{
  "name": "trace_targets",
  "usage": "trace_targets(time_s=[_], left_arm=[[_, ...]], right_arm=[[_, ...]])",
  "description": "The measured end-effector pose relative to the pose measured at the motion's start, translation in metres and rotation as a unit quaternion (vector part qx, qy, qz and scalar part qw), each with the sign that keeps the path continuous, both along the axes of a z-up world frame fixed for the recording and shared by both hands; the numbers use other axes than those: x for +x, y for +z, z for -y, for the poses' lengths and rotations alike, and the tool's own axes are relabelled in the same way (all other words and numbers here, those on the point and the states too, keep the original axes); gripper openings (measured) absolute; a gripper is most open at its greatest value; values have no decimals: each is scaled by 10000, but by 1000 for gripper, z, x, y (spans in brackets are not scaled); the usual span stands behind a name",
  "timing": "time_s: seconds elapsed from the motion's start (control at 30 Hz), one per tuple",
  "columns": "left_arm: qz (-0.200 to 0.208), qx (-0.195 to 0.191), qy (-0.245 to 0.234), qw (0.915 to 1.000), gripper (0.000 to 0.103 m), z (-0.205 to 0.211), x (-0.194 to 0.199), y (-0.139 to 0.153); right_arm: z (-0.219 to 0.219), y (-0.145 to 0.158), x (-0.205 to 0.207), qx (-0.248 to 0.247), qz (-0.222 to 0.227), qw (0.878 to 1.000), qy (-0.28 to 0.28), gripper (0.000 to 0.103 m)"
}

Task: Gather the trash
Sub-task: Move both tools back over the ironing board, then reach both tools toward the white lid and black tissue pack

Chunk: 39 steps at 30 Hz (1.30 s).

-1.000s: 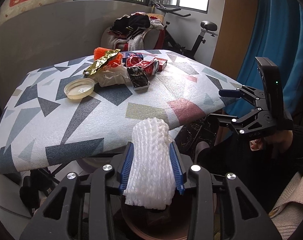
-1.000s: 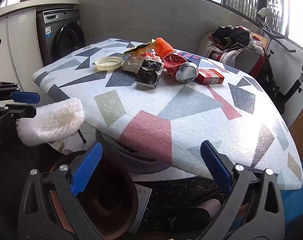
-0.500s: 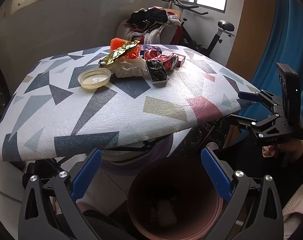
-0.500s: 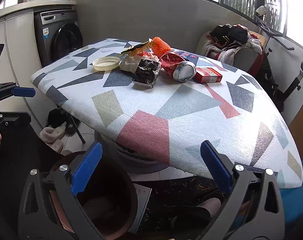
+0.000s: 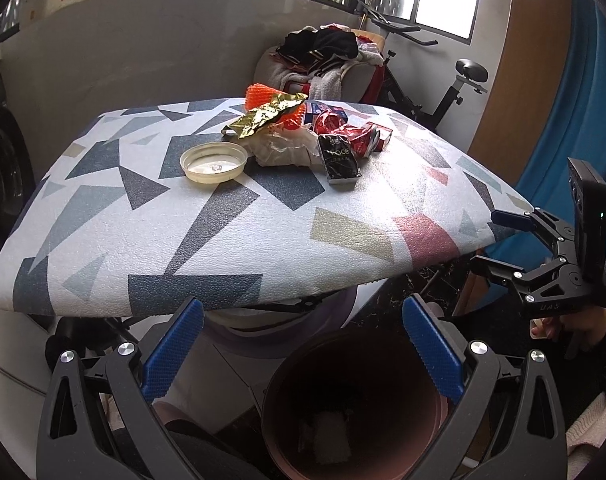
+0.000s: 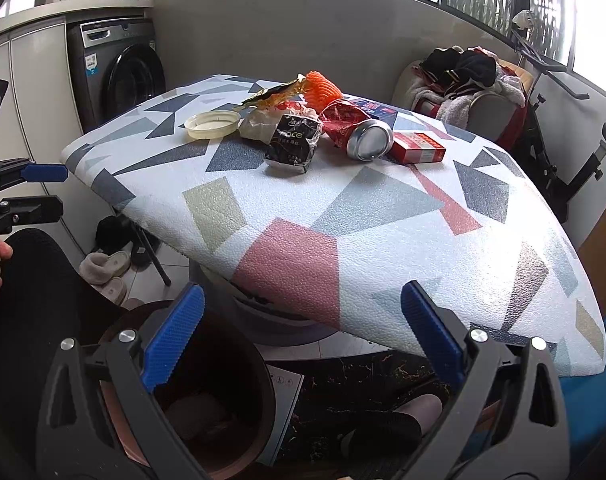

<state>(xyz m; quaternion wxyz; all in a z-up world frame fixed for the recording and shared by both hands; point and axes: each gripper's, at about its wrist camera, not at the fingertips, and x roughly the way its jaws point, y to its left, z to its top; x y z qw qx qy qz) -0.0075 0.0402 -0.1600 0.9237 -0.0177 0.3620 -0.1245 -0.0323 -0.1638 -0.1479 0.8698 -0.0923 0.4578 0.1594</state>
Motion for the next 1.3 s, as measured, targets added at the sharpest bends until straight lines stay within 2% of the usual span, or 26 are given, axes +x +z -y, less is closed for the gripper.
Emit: trace_targets(time_s=[0.13, 0.2, 0.3, 0.43, 0.6, 0.83, 0.97, 1.1, 1.3], left_arm=[[280, -119, 159, 9994, 97, -10, 2, 13], [403, -129, 180, 9989, 97, -14, 6, 21], [702, 86, 252, 9972, 97, -19, 14, 36], [1093, 103, 340, 9934, 97, -27, 29, 55], [1315, 388, 344, 9900, 97, -29, 52, 70], [1148, 473, 259, 9919, 97, -33, 83, 73], [938, 448, 203, 9944, 97, -36, 98, 65], [838, 623, 336, 9940, 97, -38, 110, 57], [532, 528, 475, 9961, 97, -51, 129, 46]], right_arm=[[0, -1, 4, 26, -94, 10000, -11, 97], [5, 1, 11, 193, -169, 9996, -108, 97], [14, 3, 26, 428, -263, 9983, -295, 97], [20, 9, 50, 629, -313, 9969, -355, 97], [13, 20, 73, 473, -95, 9988, -128, 97], [4, 21, 101, 389, -271, 9988, 128, 97], [1, 17, 111, 188, -183, 9997, 32, 97], [1, 9, 124, 124, -258, 9995, -133, 97], [-2, -2, 141, 52, -309, 9990, -327, 97]])
